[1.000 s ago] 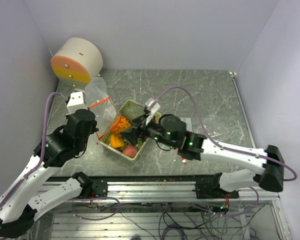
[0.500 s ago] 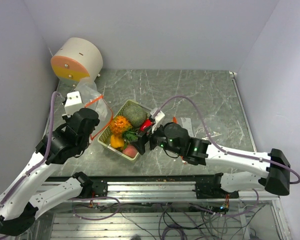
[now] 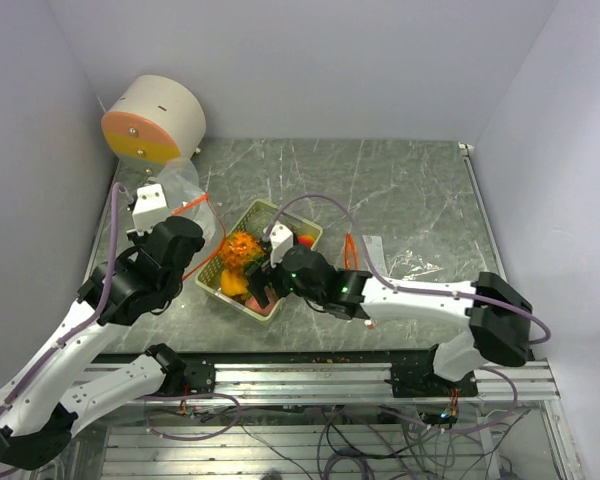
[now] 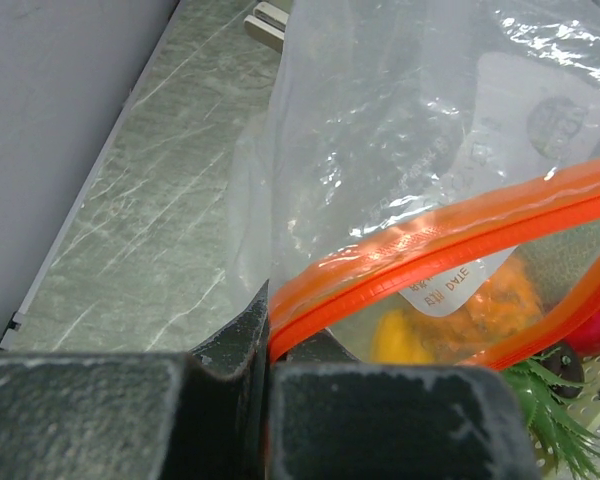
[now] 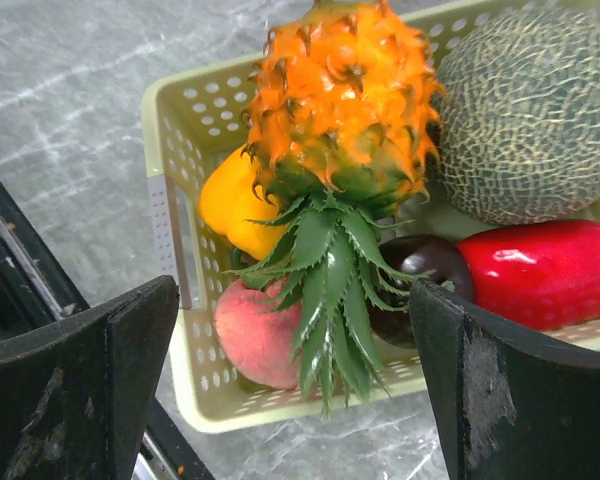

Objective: Place the food in the zip-top bag and seal the zipper
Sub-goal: Pick up the fake fruit from the bin.

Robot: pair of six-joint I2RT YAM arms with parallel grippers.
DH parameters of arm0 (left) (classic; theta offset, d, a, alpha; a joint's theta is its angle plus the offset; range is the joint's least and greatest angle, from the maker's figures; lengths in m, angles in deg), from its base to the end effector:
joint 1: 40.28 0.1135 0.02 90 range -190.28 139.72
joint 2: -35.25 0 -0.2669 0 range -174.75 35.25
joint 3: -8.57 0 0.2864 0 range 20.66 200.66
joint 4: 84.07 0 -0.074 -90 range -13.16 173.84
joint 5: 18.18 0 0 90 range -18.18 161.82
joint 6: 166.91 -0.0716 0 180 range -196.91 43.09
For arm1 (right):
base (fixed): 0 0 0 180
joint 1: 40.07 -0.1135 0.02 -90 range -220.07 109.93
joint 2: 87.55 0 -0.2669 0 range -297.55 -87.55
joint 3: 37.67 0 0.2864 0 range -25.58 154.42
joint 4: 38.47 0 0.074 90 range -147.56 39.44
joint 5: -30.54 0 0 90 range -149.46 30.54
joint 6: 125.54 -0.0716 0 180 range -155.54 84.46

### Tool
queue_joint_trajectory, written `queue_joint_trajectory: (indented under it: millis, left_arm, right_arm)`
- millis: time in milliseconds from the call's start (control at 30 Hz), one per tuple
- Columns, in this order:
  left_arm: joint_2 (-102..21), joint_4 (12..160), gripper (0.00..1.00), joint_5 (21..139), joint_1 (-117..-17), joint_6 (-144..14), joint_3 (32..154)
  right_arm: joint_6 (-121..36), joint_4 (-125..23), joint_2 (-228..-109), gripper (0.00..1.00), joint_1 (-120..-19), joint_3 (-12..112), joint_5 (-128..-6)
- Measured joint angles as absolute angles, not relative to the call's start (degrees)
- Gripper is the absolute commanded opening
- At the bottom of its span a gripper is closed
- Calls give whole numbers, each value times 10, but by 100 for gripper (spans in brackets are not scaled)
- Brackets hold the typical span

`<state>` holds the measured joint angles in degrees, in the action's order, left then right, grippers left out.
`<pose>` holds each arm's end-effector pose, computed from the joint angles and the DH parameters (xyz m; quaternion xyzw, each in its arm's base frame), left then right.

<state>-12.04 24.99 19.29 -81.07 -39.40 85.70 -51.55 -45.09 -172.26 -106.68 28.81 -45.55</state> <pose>0.1704 -0.0719 0.3748 -0.1597 0.8212 0.0781 0.5422 0.1737 0.3581 0.2294 -0.2985 0.7841 0.2762 0.4688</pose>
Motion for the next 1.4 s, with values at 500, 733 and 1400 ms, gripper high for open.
queue_joint_trajectory:
  millis: [500, 733, 1400]
  left_arm:
    - [-87, 253, 7, 196, -811, -399, 840]
    - [-69, 263, 7, 213, -811, -411, 834]
    - [-54, 272, 7, 224, -811, -420, 826]
  right_arm:
    - [-487, -429, -1855, 84, -1060, 334, -420]
    - [-483, -421, -1869, 27, -1057, 334, -407]
    - [-497, -427, -1613, 0, -1054, 246, -465]
